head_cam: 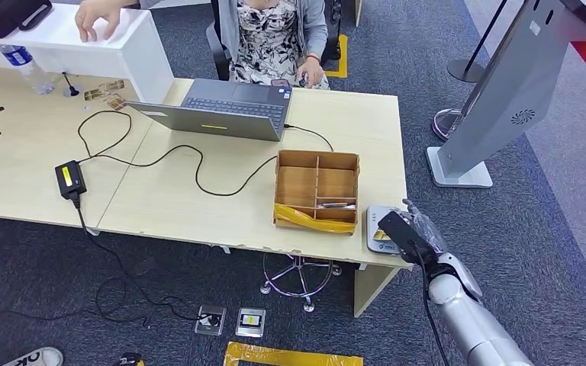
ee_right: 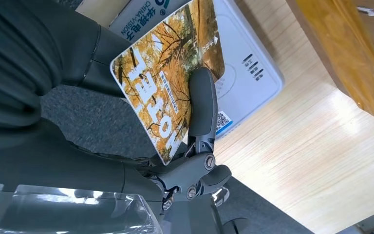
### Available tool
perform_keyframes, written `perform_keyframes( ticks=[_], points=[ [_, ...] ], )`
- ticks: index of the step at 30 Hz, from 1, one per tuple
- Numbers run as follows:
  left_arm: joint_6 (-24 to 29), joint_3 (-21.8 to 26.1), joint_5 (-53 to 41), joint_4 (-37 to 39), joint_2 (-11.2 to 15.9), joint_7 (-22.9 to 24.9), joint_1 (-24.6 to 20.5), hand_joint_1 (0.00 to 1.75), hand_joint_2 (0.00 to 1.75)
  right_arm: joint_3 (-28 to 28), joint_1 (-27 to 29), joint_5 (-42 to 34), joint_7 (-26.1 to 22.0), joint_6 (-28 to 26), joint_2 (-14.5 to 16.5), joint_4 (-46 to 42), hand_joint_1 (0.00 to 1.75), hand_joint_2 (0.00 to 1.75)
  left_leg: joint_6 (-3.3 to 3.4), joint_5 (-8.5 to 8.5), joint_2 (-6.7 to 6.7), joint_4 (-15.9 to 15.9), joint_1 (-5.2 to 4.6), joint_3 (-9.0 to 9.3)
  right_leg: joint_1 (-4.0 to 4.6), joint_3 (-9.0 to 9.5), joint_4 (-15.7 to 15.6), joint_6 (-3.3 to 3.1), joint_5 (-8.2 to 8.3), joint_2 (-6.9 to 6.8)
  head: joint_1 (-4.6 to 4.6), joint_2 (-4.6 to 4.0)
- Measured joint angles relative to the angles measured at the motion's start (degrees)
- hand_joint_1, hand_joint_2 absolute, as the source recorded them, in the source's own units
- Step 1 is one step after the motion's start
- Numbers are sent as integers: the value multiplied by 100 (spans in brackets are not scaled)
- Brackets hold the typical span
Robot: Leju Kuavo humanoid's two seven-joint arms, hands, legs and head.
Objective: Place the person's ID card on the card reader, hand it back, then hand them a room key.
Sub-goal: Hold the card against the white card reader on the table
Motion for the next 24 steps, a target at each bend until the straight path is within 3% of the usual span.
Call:
perform_keyframes(
  ticks=[15, 24],
  points=[
    [-163, 0, -103, -2, -1, -43, 1, 0, 0, 144, -293, -301, 615, 44, -352, -1080, 175, 175, 0, 0, 1, 0, -1, -4, -1, -1, 1, 0, 0, 0, 0, 0],
    [-271, 0, -173, -2, -22, -103, -5, 0, 0, 169, -687, -19, 587, 116, -150, -1412, 175, 175, 0, 0, 0, -1, 0, -7, 0, -1, 2, 0, 0, 0, 1, 0]
  ],
)
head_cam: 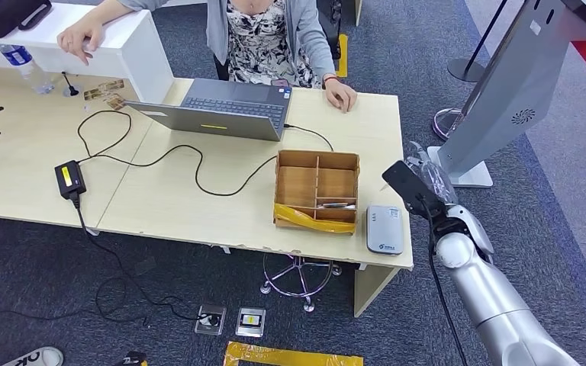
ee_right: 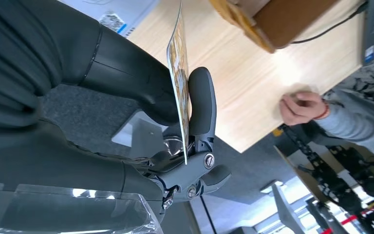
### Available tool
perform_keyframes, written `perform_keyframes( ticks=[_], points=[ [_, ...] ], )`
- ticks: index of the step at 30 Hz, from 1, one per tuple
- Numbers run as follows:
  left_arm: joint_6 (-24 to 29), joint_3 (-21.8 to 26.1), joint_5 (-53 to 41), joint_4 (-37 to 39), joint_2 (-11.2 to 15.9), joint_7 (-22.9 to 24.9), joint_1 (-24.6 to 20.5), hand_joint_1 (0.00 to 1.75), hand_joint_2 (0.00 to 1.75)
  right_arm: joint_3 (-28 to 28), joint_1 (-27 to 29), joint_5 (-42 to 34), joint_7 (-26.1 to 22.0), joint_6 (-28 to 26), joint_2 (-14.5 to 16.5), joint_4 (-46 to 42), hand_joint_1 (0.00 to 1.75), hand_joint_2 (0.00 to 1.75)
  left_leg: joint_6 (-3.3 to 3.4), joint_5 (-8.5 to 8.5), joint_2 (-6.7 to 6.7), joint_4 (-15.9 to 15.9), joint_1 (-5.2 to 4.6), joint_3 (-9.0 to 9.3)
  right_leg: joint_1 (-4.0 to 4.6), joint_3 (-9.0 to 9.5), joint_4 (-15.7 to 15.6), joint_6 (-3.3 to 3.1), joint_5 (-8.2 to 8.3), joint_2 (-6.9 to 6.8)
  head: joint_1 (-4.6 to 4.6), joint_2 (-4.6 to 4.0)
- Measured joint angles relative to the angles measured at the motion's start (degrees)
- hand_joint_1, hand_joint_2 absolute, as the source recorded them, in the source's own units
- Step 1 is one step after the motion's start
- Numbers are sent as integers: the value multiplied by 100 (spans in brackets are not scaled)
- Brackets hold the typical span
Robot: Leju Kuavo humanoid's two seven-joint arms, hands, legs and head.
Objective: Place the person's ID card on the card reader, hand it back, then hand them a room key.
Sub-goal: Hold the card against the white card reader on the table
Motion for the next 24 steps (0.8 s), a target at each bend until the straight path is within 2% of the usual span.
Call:
perform_keyframes(
  ticks=[13, 19, 24],
  points=[
    [-37, -1, -60, 0, -21, -15, -50, 0, 0, 134, -525, 251, -124, 128, 585, 84, 175, 175, 0, 0, 0, 0, 0, -4, 0, -3, 0, 0, 0, -1, 1, 0],
    [-50, -10, -138, 0, -55, 52, -150, 0, 0, 181, -897, 422, -290, 135, 1009, 511, 175, 175, -1, 1, 0, 0, 0, -3, 1, -4, 1, 0, 0, -3, 0, 0],
    [-91, -17, -250, 0, -56, 133, -253, 0, 0, 260, -1211, 688, -207, 154, 1272, 992, 175, 175, 0, 2, -1, 0, 0, -3, 1, -4, 2, 0, 0, -3, 0, 0]
  ],
)
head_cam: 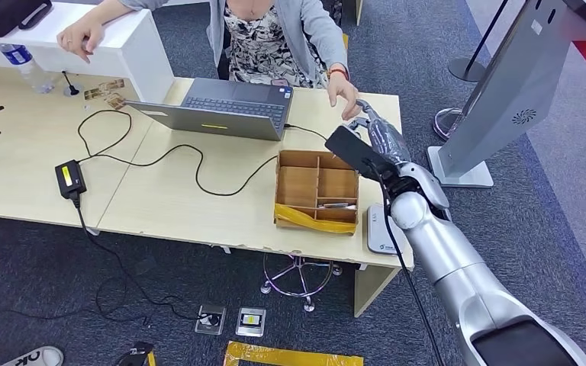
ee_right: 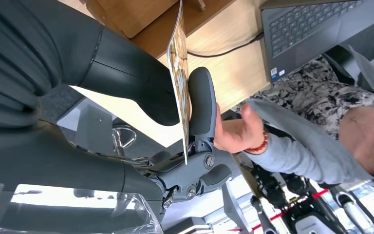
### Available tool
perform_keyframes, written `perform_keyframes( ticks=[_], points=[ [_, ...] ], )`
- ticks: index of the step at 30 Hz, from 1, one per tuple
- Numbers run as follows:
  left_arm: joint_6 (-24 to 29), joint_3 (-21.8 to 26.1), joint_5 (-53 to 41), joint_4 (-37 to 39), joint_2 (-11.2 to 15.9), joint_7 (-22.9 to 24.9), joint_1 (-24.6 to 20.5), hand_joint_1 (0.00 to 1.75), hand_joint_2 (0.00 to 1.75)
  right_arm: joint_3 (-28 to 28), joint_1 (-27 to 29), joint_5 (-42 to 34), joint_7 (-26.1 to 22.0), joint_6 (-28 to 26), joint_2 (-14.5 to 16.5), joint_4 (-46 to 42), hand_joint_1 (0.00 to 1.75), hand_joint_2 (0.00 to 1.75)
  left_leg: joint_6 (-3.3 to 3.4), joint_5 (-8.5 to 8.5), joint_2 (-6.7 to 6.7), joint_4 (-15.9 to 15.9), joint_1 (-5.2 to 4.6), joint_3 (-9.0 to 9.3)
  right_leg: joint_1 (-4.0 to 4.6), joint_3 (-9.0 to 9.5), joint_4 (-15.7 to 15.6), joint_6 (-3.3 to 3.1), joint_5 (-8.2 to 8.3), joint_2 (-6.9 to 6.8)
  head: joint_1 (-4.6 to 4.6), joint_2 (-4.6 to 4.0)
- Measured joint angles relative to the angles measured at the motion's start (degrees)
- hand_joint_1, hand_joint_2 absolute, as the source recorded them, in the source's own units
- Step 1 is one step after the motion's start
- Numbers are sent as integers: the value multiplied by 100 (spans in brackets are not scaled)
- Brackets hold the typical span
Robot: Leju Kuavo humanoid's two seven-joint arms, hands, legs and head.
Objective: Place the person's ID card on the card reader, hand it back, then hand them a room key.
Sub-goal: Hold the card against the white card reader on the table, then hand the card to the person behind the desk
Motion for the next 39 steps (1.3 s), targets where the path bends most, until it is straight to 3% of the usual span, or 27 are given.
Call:
perform_keyframes(
  ticks=[8, 19, 23, 39],
  points=[
    [-83, -2, -106, 0, -17, 55, -176, 0, 0, 48, -348, 249, 236, -8, 226, 564, 175, 175, 1, 0, -1, 1, -1, 0, -1, 0, -1, 0, 0, 2, 1, 0],
    [-86, -37, -138, 1, -17, 117, -187, 0, 0, 45, -429, 399, 313, -15, 293, 871, 175, 175, 0, 0, 0, 0, 0, 0, 0, -1, -1, 0, 0, 2, 0, 0],
    [-89, -48, -139, 2, -15, 129, -183, 0, 0, 44, -429, 462, 318, -31, 294, 939, 0, 0, 1, 0, 0, 0, 0, -1, 0, -1, -1, 0, 0, 2, 0, 0],
    [-143, -138, -83, 3, -14, 43, -73, 0, 0, -27, -455, 838, 287, -267, 311, 1034, 0, 0, 1, 0, 1, 1, 0, 2, 0, -1, -2, 0, 0, 4, 0, 0]
  ],
)
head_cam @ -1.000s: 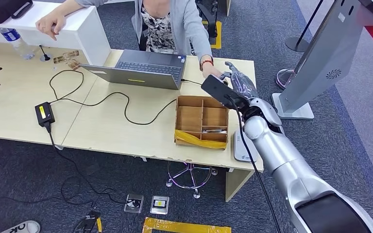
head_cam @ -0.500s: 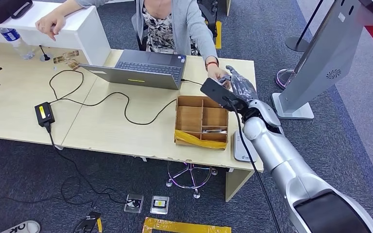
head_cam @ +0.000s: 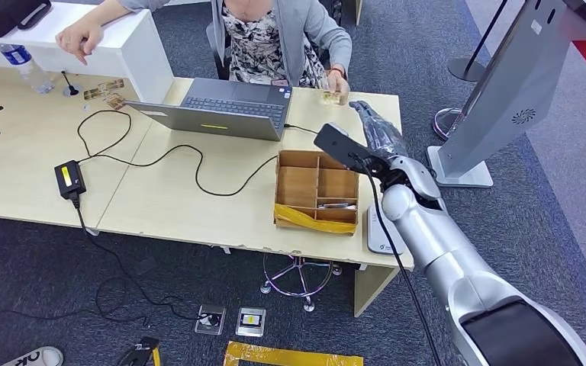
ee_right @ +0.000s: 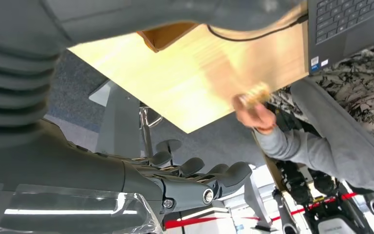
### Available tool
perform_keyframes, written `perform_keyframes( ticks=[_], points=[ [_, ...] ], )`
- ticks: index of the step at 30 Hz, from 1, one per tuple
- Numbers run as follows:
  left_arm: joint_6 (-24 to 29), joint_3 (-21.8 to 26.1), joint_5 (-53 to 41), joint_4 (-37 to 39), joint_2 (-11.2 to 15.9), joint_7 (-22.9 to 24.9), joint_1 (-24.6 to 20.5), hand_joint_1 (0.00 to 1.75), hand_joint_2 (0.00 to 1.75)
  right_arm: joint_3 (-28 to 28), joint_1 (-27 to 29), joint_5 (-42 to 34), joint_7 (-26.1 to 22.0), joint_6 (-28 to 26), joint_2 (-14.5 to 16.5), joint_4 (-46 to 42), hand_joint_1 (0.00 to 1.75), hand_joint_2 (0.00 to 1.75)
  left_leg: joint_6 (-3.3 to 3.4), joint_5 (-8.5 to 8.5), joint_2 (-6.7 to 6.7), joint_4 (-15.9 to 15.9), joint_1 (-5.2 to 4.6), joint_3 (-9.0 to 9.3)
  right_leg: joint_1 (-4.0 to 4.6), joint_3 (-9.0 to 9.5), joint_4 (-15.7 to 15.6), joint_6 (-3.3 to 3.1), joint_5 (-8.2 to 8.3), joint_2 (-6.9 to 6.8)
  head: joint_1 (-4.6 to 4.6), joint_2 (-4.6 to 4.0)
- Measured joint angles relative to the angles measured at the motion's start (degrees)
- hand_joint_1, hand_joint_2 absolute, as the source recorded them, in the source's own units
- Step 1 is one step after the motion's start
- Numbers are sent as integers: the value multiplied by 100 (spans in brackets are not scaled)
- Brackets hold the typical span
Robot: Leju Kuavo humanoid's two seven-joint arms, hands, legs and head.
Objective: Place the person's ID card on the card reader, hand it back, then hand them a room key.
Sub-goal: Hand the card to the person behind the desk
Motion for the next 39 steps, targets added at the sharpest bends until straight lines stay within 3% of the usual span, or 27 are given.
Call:
perform_keyframes(
  ticks=[9, 19, 30, 34, 39],
  points=[
    [19, 0, 151, 4, 15, -98, 207, 0, 0, -252, 239, 318, 306, -73, -413, -670, 0, 0, 0, -1, 0, 1, -1, 1, 0, 0, -2, 0, 0, 0, 0, 0],
    [72, 5, 375, 4, 8, -192, 343, 0, 0, -428, 1229, 577, 1341, 732, -1069, -2874, 0, 0, -1, -2, 1, 0, 0, 3, 0, -1, -3, 0, 0, 1, -1, 0],
    [191, 17, 476, 2, -9, -216, 353, 0, 0, -403, 2278, 437, 1581, 844, -1414, -4681, 0, 0, -2, -4, 1, -1, 0, 2, 0, 0, -3, -1, -1, 1, 1, 0],
    [263, 19, 492, 2, -29, -162, 351, 0, 0, -321, 2608, 320, 1597, 623, -1415, -4845, 0, 175, -3, -5, 1, -1, 0, 1, 0, 0, -3, -1, -1, 1, -1, 0],
    [313, 20, 501, 2, -64, -114, 349, 0, 0, -178, 2938, 336, 1876, 280, -1405, -4940, 0, 175, -3, -5, 1, -1, 0, 0, 0, 0, -3, -1, -1, 0, 0, 0]
  ],
)
